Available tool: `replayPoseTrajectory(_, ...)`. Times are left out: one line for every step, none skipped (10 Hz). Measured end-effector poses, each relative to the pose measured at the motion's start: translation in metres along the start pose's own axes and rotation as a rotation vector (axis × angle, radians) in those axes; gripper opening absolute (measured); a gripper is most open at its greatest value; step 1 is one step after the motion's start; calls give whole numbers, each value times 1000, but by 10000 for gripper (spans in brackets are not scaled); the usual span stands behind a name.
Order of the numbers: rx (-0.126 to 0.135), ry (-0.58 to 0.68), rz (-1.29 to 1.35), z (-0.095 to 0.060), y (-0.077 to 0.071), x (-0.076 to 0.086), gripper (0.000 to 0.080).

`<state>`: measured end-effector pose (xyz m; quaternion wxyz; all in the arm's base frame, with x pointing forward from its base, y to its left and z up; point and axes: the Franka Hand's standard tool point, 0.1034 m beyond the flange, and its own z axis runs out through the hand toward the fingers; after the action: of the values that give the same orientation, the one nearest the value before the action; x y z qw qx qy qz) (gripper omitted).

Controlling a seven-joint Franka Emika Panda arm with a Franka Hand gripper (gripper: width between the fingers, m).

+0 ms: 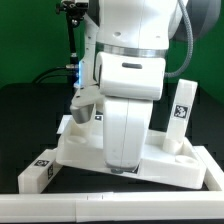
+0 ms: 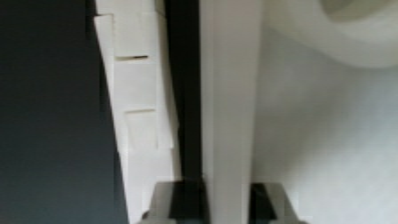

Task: Assemble desk

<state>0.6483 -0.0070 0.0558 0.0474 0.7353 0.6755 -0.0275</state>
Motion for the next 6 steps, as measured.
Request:
replayPoseTrajectory(-5,-4,4,2,5,3,57)
replayPoseTrajectory(0,-3,-1,4,6,7,58)
replayPoseTrajectory(6,-3,-3,6,6,9,58)
replayPoseTrajectory(9,-3,-3,7,5,8,58)
replayPoseTrajectory(12,-4,1,9,4,7,57)
replayPoseTrajectory(13,-4,4,9,3,7,57)
